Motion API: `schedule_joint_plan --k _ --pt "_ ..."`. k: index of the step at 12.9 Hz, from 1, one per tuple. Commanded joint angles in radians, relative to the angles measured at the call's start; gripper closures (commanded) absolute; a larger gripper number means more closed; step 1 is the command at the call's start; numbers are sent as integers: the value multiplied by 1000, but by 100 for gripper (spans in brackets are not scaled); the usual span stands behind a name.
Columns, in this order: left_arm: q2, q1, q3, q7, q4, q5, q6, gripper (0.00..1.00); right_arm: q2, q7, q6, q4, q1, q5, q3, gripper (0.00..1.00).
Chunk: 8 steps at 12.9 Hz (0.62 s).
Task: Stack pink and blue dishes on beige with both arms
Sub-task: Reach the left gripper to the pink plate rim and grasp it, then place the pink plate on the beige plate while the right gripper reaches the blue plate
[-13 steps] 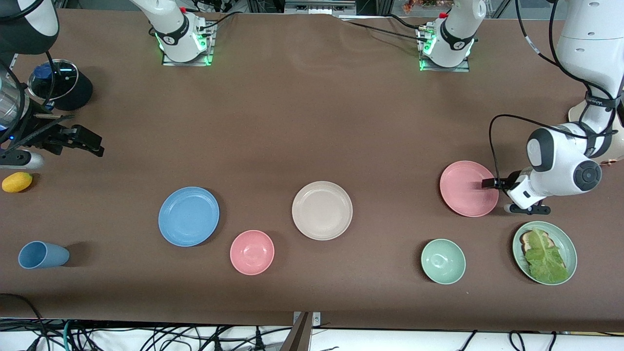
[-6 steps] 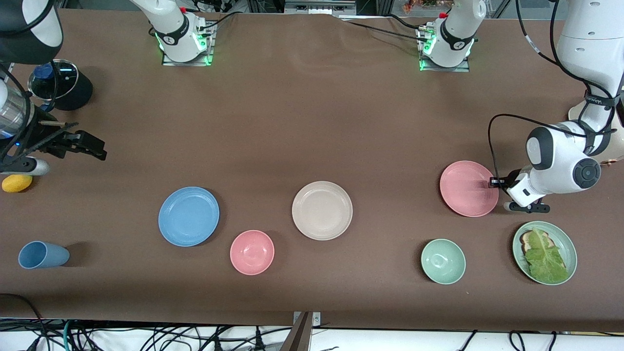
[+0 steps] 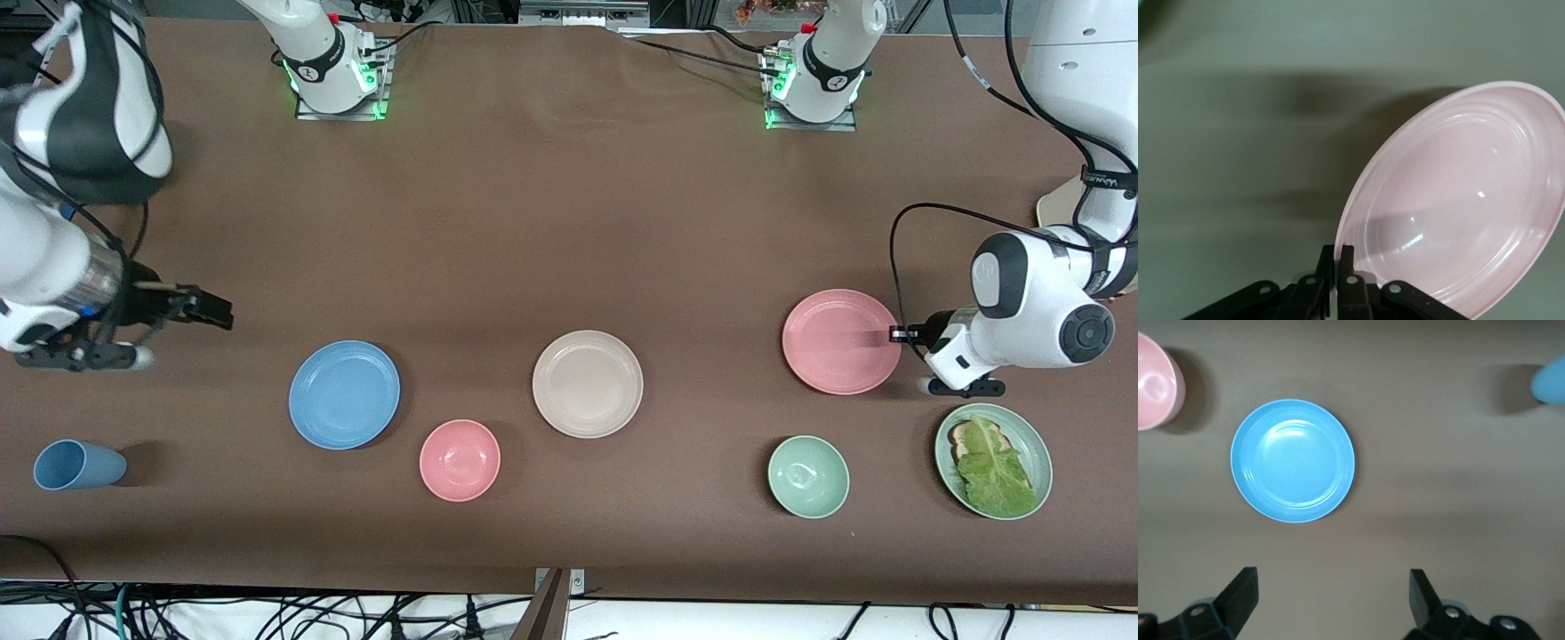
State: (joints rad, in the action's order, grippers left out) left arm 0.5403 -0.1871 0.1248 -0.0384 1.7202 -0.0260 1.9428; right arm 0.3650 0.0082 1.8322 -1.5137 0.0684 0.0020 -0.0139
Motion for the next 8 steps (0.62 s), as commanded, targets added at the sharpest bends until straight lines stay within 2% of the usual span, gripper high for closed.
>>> schedule_joint_plan --k 1,4,6,8 --pt "-5 8 94 162 -120 -64 -140 100 112 -73 97 12 -4 -4 5 0" --pt "10 55 191 372 -159 -156 -148 100 242 -62 266 13 -2 -7 3 1" --pt "99 153 190 448 -255 -218 -101 100 326 -59 370 12 -5 -5 3 5" --pt "183 259 190 541 -327 -219 -21 100 380 -60 445 12 -15 -7 3 8"
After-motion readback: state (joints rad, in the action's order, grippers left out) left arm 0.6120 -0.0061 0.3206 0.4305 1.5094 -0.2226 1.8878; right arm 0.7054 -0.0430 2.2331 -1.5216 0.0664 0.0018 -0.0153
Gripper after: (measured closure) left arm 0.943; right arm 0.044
